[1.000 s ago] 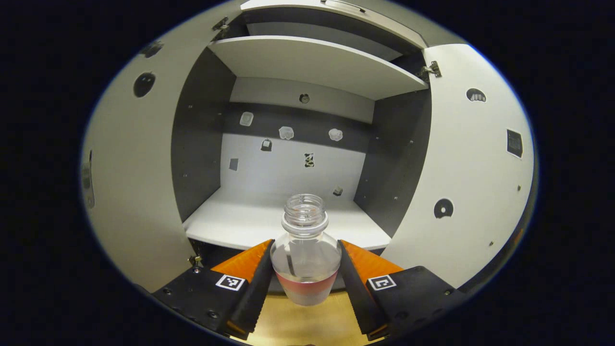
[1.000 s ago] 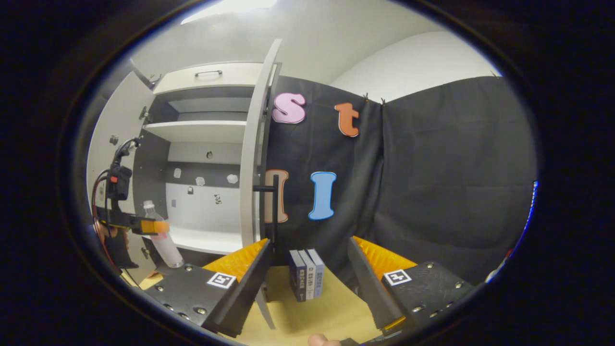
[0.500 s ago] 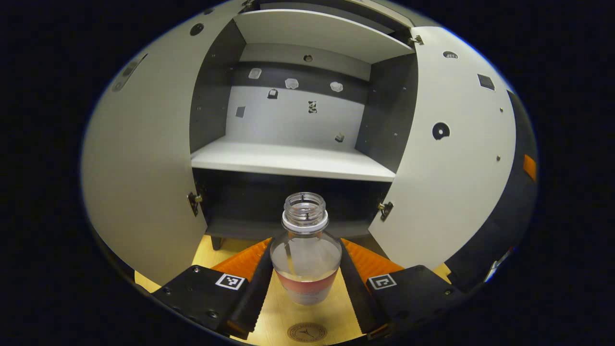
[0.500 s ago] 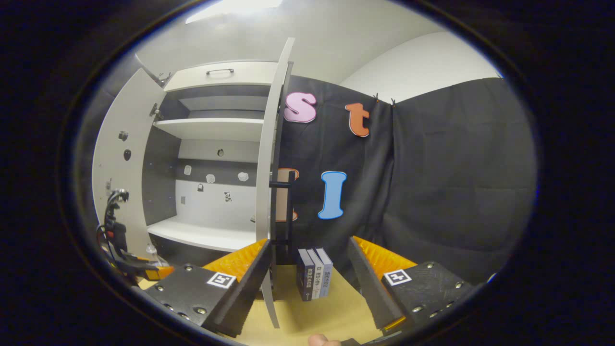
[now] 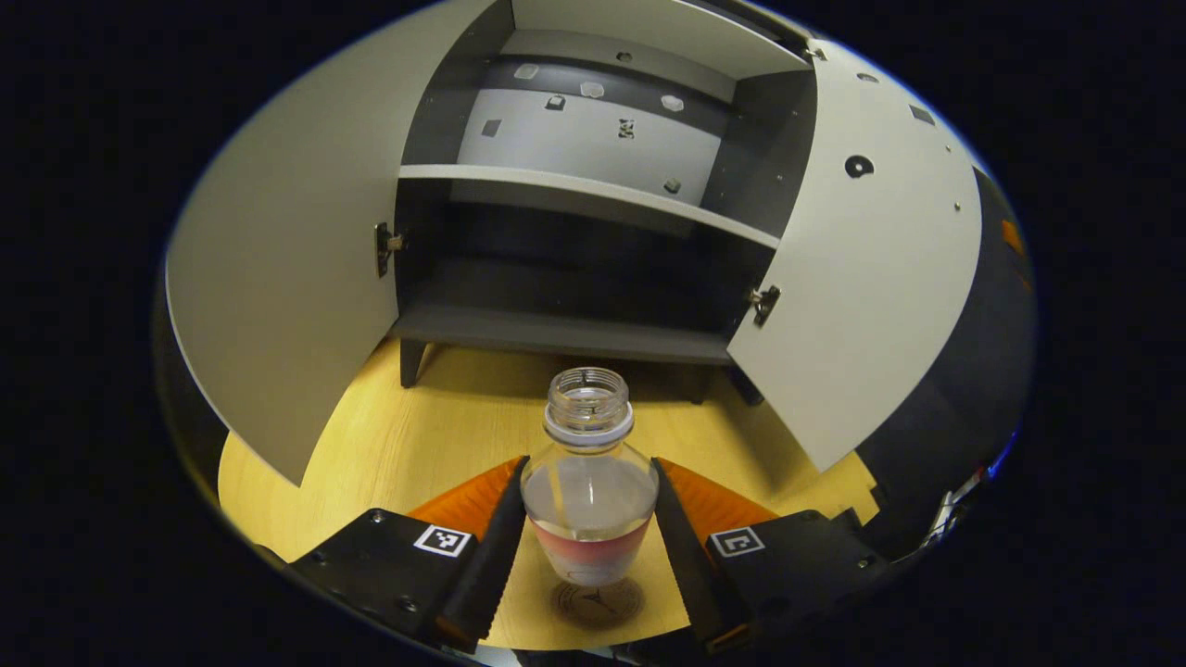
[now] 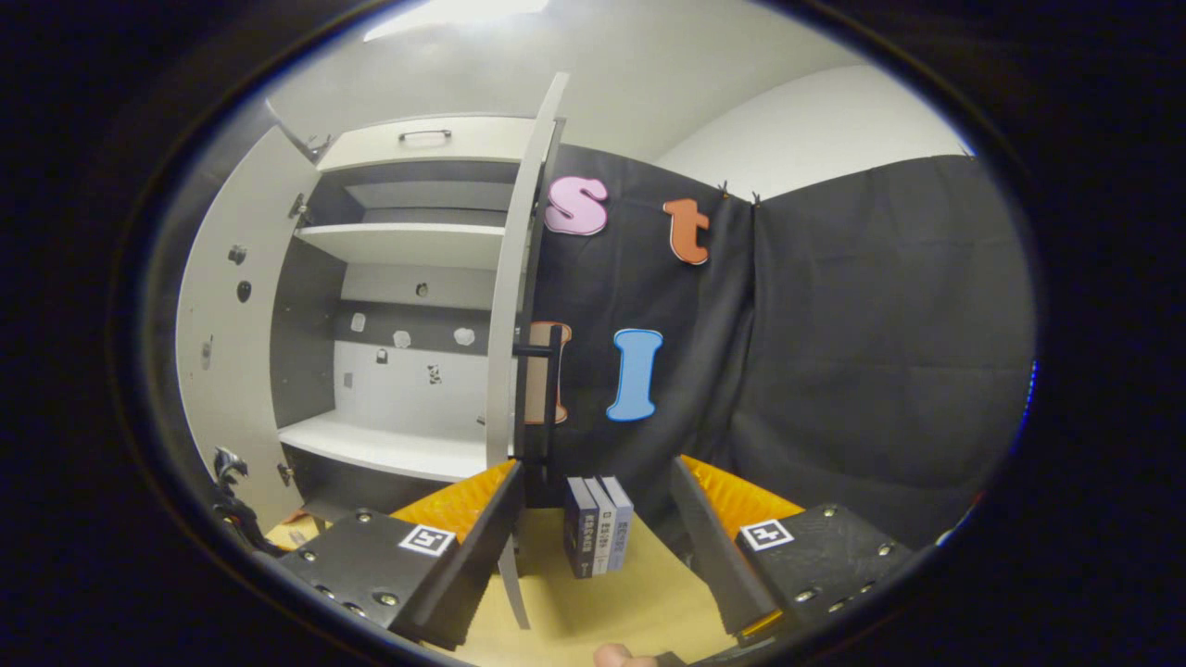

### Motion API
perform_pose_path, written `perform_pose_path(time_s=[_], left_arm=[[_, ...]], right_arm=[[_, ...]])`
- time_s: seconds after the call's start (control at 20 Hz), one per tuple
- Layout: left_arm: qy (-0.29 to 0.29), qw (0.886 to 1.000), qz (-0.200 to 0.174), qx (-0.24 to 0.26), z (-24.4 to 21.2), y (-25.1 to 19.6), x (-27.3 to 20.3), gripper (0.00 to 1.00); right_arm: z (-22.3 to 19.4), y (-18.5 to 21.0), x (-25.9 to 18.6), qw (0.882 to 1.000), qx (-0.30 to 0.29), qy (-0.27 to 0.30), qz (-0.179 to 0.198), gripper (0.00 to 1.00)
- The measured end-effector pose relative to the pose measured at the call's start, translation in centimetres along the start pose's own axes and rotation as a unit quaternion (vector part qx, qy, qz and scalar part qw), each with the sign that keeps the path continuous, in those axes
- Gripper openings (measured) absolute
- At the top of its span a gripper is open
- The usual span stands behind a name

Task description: Grasp the bottle in the cabinet with the left hand and place it on the coaster, then close the right door with the right hand and the left door with the left hand.

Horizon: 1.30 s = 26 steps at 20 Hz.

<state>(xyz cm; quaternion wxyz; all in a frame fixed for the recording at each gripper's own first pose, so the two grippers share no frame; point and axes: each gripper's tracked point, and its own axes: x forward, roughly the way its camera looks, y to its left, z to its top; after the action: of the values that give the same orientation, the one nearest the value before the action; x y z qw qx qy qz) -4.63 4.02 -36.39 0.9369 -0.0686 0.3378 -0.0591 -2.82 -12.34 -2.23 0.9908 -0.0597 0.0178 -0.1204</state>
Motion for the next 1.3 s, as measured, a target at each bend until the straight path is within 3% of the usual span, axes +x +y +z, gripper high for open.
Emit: perform_pose_path(time_s=[0.5,0.75,0.8,1.3], left_arm=[[0.006,1.0,-0.009,-0.008,-5.0,-1.0,0.3,0.8],[0.007,1.0,-0.012,0.01,-6.2,-1.2,0.1,0.83],[0.012,1.0,-0.014,0.014,-6.4,-1.4,0.2,0.8],[0.067,0.996,-0.01,0.051,-8.4,-2.3,-1.0,0.81]], right_arm=[[-0.4,-0.1,-0.5,1.0,-0.006,0.006,0.004,0.94],[-0.8,-0.4,-0.4,1.0,-0.015,0.01,0.004,0.94],[-1.0,-0.4,-0.4,1.0,-0.018,0.012,0.004,0.94],[-1.7,0.7,0.8,0.999,-0.012,0.026,0.022,0.96]])
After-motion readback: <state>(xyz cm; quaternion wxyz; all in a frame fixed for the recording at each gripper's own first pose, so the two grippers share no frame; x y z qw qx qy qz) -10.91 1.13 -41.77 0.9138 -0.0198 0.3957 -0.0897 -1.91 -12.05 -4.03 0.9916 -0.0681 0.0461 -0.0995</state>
